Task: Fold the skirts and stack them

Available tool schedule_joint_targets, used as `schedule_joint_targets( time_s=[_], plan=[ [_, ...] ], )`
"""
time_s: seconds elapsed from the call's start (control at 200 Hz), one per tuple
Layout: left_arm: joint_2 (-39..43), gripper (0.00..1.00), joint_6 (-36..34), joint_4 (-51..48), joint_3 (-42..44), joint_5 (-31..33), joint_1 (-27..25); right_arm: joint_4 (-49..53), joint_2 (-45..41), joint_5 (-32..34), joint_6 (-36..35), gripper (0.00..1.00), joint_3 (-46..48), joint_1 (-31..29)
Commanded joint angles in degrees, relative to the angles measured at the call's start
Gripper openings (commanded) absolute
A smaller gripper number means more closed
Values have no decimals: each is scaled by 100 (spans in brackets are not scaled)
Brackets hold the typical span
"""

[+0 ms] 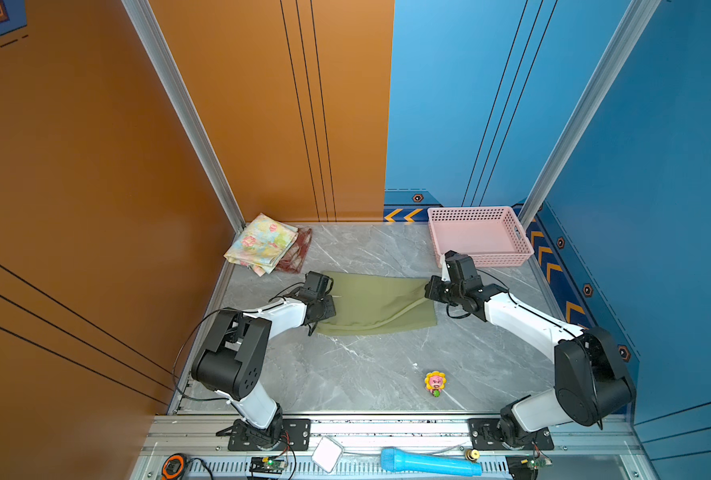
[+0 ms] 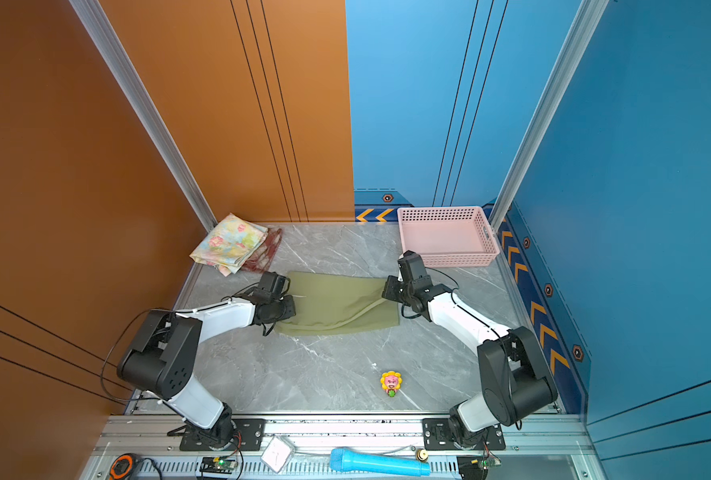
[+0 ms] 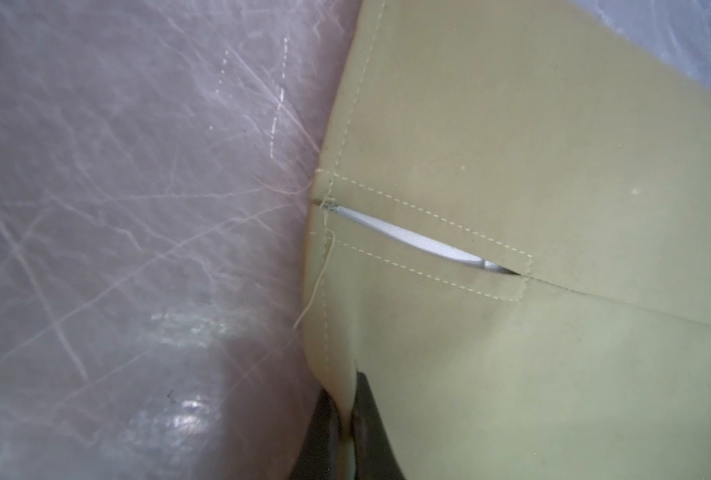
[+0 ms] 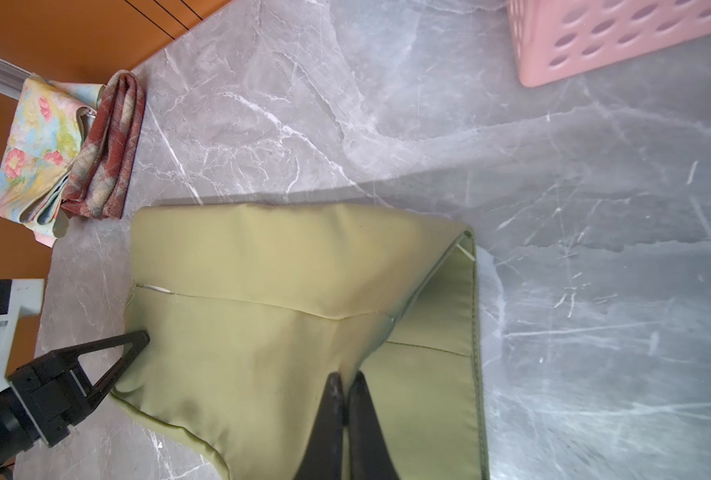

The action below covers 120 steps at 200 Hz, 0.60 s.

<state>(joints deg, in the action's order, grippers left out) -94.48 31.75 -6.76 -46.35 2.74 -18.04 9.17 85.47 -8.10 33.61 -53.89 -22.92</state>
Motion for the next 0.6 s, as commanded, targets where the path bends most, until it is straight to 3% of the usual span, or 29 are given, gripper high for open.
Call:
schedule_joint_targets(
  time_s=[0.0,0.205,0.406,0.491,0.596],
  plan=[
    [-348,4,25,-547,318,-292,32,686,-49,510,-328,0,-227,-149],
    [-311,4,38,-519,328,-380,64,859,-57,385,-100,0,90,90],
    [-282,4,16,-520,350,-400,64,853,-160,57,-65,54,650,408],
    [-283,4,16,-527,335,-406,69,825,-200,-207,-104,64,764,685],
    [-289,4,27,-528,302,-415,64,785,1,-646,-244,66,674,922]
  ],
)
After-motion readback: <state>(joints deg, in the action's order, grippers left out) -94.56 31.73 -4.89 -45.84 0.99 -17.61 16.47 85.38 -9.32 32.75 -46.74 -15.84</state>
